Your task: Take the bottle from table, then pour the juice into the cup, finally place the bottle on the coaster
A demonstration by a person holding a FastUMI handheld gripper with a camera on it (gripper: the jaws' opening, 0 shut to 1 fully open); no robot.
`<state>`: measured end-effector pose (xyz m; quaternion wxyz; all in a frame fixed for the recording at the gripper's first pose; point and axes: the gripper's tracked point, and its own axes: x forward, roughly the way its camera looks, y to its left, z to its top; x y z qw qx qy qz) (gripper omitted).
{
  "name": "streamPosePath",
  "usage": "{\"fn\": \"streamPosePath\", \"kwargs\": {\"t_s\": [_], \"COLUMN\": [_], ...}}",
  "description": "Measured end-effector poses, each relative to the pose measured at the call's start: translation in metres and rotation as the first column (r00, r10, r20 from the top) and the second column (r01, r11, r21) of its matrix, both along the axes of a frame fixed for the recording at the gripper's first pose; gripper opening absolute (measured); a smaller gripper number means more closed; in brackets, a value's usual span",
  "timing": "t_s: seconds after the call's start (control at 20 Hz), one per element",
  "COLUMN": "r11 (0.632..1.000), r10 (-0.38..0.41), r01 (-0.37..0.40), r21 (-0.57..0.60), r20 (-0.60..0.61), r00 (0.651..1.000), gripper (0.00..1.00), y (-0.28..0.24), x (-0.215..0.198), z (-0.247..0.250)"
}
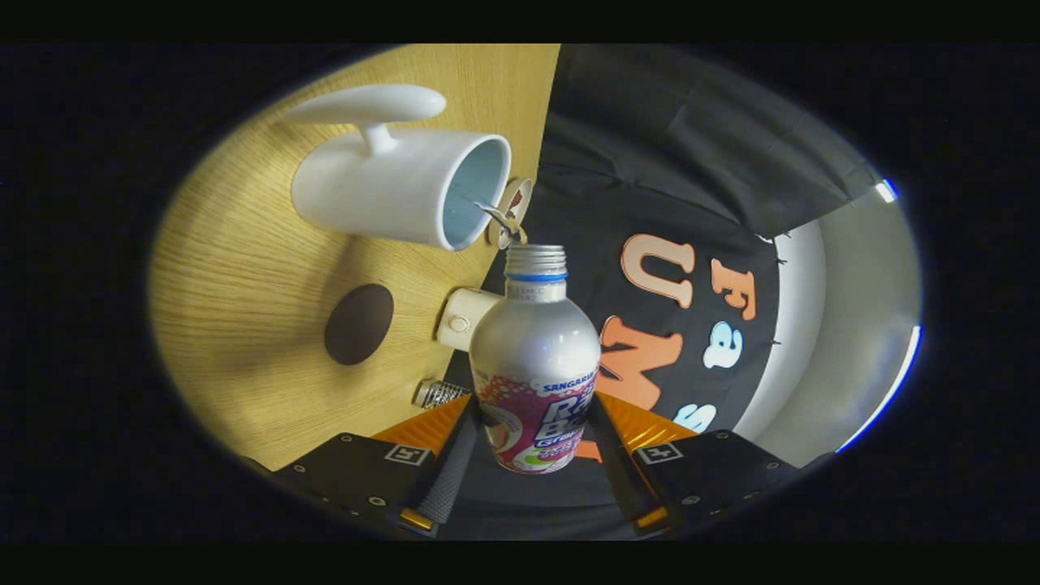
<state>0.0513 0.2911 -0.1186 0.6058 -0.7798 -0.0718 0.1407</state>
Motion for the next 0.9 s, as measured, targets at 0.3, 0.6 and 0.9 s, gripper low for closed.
{"fn": "streamPosePath", "kwargs": {"t_s": [0.3, 0.6, 0.9], "r11": [1.000, 0.999, 0.998], "r10": [0.010, 0.022, 0.035], "r01": [-0.010, -0.022, -0.033], "r21": [-0.016, -0.032, -0.051], "r20": [0.010, 0.016, 0.027], "r00": [1.000, 1.000, 0.999], "gripper": [0.76, 0.76, 0.76], "y": [0.0002, 0.0016, 0.0045], "x": [0.0017, 0.0015, 0.0036], "z": [0.0024, 0.0038, 0.0049]}}
